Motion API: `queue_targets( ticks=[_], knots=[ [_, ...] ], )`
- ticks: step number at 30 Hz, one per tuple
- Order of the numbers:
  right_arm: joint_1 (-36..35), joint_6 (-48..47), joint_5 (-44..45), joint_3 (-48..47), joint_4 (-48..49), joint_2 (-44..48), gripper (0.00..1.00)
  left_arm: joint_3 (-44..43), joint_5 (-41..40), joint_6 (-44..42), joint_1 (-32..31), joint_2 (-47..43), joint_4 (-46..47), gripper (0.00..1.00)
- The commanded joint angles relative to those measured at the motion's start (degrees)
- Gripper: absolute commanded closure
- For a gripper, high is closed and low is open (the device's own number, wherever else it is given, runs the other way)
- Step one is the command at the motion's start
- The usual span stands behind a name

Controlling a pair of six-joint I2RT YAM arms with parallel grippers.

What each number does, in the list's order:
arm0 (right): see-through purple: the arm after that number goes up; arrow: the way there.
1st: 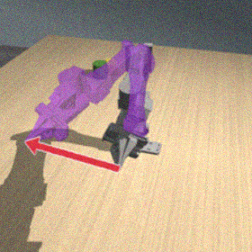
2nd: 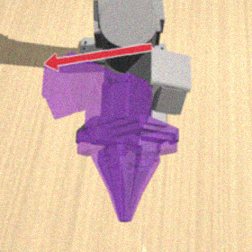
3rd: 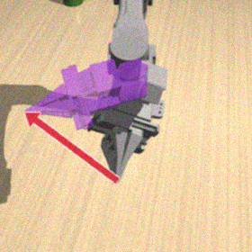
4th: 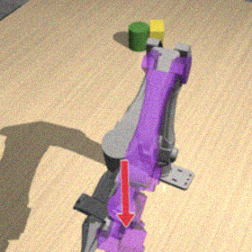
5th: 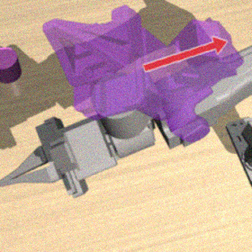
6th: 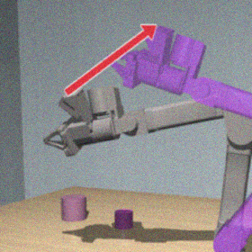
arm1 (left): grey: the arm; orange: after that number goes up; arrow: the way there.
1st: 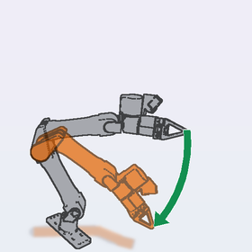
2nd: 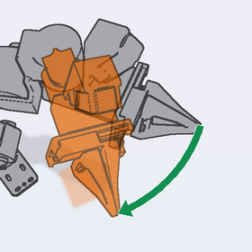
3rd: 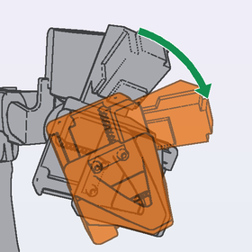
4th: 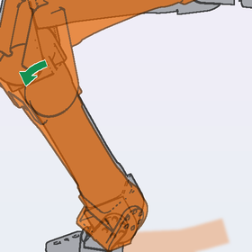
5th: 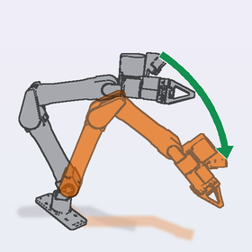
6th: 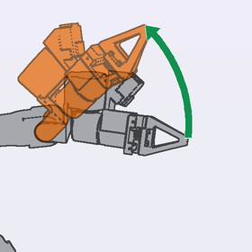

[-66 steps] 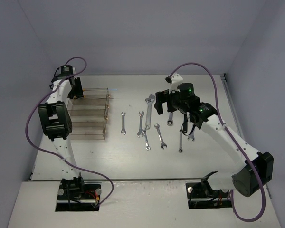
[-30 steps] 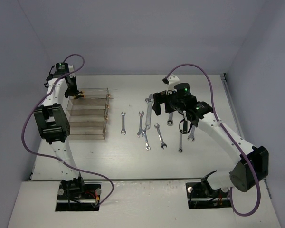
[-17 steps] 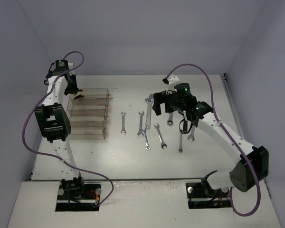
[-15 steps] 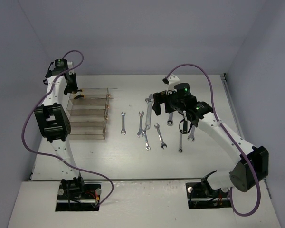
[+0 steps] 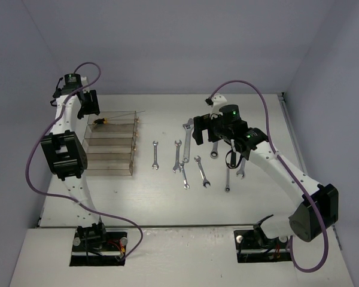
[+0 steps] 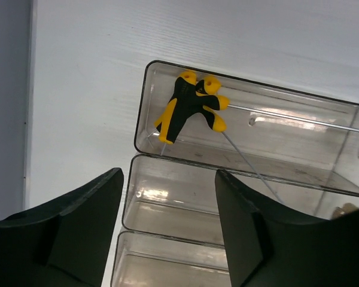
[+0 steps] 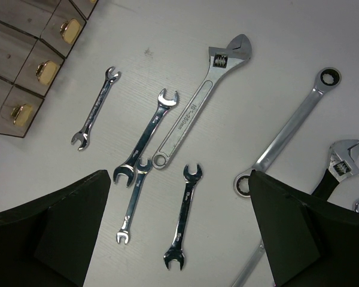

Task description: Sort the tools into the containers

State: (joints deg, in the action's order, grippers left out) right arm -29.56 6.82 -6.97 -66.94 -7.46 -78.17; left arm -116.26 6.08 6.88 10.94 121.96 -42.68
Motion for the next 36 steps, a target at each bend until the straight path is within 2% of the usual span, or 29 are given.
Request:
queue_targets(
  ticks=[1,3,7,12,14,19,23,28,36],
  knots=[
    [0.3,4.0,8.8,-1.6,3.3,-0.3,0.02,1.1,2.6,6.2,-0.3,-11.9,0.6,0.32],
    [0.7,6.9,13.5,-1.8,3.3,-1.2,0.02,3.7,3.2,9.7,-1.1,-16.2,0.6,0.29],
    [2.4,11.6,17.5,-2.3,3.2,-3.9,0.04,9.9,4.2,13.6,-4.3,-25.0,0.6,0.26],
    [6.3,16.5,17.6,-3.5,2.8,-9.5,0.06,20.1,3.4,14.5,-10.7,-35.2,0.6,0.23],
    [7.2,16.8,18.4,-4.5,2.4,-12.2,0.07,25.2,1.3,15.1,-15.6,-39.7,0.6,0.23],
    [7.7,16.5,17.7,-7.5,2.1,-18.7,0.08,34.5,-1.8,17.0,-24.1,-47.5,0.6,0.22],
    [7.5,17.0,17.2,-8.6,2.1,-22.0,0.09,40.9,-3.8,19.0,-27.8,-52.9,0.6,0.22],
    [7.9,17.8,18.8,-8.1,2.1,-25.1,0.1,43.5,-6.2,20.3,-32.1,-55.6,0.7,0.22],
    [4.0,16.6,14.3,-12.7,2.2,-28.8,0.16,42.0,-8.6,20.3,-32.8,-53.0,1.0,0.22]
  ],
)
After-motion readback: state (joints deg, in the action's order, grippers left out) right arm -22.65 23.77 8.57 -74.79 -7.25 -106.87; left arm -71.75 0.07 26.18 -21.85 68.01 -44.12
